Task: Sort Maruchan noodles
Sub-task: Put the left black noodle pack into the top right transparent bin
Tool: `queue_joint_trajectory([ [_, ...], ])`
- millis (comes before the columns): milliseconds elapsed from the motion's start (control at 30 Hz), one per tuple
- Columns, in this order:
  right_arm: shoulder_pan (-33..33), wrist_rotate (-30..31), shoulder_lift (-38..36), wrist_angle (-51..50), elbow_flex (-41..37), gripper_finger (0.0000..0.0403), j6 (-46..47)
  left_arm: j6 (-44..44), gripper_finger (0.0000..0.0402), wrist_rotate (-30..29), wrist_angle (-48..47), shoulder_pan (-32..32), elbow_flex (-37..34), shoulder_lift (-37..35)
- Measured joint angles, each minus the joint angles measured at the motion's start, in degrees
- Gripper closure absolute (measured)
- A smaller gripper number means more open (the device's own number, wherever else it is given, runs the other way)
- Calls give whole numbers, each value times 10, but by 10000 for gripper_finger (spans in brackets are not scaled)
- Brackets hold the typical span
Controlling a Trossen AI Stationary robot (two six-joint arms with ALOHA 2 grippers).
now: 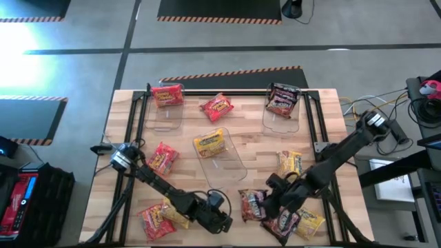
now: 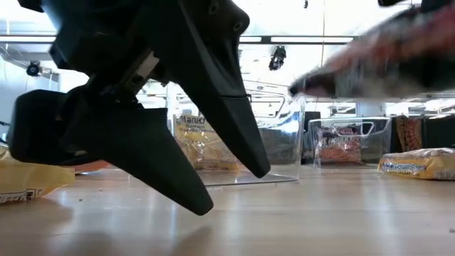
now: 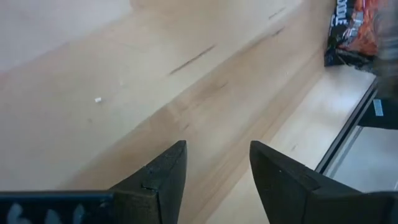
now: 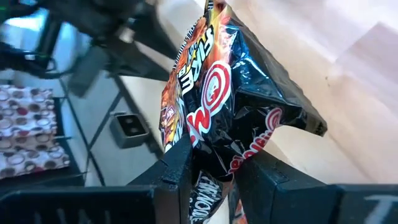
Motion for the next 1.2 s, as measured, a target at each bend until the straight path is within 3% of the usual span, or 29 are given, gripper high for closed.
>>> queue_joint_trajectory([
  [433, -45, 6, -144, -197, 16, 314, -82, -2, 242, 0, 0, 32, 4, 0],
  [600, -105, 7, -158, -271, 59, 314, -157, 66, 242, 0, -12, 45, 45, -3],
  [833, -181, 0, -138, -352, 133, 314, -257, 82, 241, 6, -267, 47, 136, -10],
  [1000, -235, -4, -123, -479, 201, 315, -325, 88, 241, 9, -442, 45, 189, -11],
  [1200, -311, 18, -113, -595, 259, 315, -397, 67, 241, -19, -591, 38, 254, -11],
])
